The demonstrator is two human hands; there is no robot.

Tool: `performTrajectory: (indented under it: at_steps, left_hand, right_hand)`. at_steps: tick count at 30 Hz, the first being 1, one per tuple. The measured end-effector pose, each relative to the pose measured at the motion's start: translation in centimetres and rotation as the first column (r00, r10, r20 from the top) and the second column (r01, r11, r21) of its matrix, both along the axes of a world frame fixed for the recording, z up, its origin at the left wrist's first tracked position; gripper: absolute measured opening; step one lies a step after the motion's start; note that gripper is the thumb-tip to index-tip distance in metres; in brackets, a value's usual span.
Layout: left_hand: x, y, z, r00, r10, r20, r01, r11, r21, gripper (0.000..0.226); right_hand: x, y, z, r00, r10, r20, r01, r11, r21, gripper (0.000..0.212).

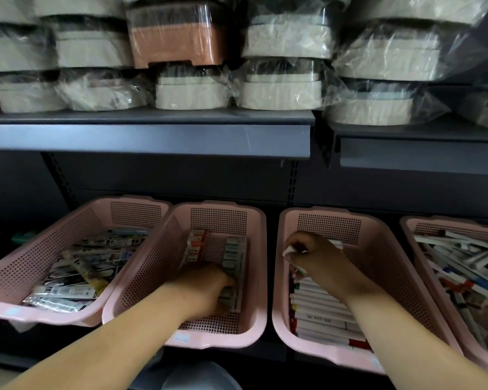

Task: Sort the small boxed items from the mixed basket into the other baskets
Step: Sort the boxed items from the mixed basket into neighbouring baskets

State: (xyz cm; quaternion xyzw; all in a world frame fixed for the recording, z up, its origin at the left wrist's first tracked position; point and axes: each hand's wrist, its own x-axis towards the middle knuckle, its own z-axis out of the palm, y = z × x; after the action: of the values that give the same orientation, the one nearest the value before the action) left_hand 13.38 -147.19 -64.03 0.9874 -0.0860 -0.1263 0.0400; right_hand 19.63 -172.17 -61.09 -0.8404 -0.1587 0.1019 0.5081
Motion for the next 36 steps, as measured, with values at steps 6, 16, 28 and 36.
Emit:
performTrajectory:
  at_steps: [6, 16, 28, 36]
  left_hand:
    - [-0.4, -0.4, 2.4, 0.988, 0.097, 0.120, -0.069, 0.973, -0.218, 0.038]
    - [-2.1, -2.0, 4.5, 0.866, 0.200, 0.457, -0.003, 0.918, -0.396, 0.027]
    - [-2.8, -1.9, 2.8, 0.998, -0.032, 0.051, 0.040, 0.985, -0.170, 0.006]
    - [-2.0, -1.3, 3.6, 0.993, -0.027, -0.116, 0.013, 0.993, -0.120, 0.022]
  right_hand:
    - [-0.3, 2.0, 1.7, 0.997, 0.057, 0.054, -0.061, 0.995, 0.075, 0.010]
    - [-1.9, 6.1, 2.2, 1.000, 0.015, -0.004, -0.013, 0.968, 0.252, 0.026]
    - [-2.2, 5.5, 0.4, 0.998, 0.056, -0.001, -0.055, 0.993, -0.102, 0.023]
    - [-1.6, 4.7, 0.3, 0.997, 0.067, 0.028, -0.064, 0.993, -0.098, 0.014]
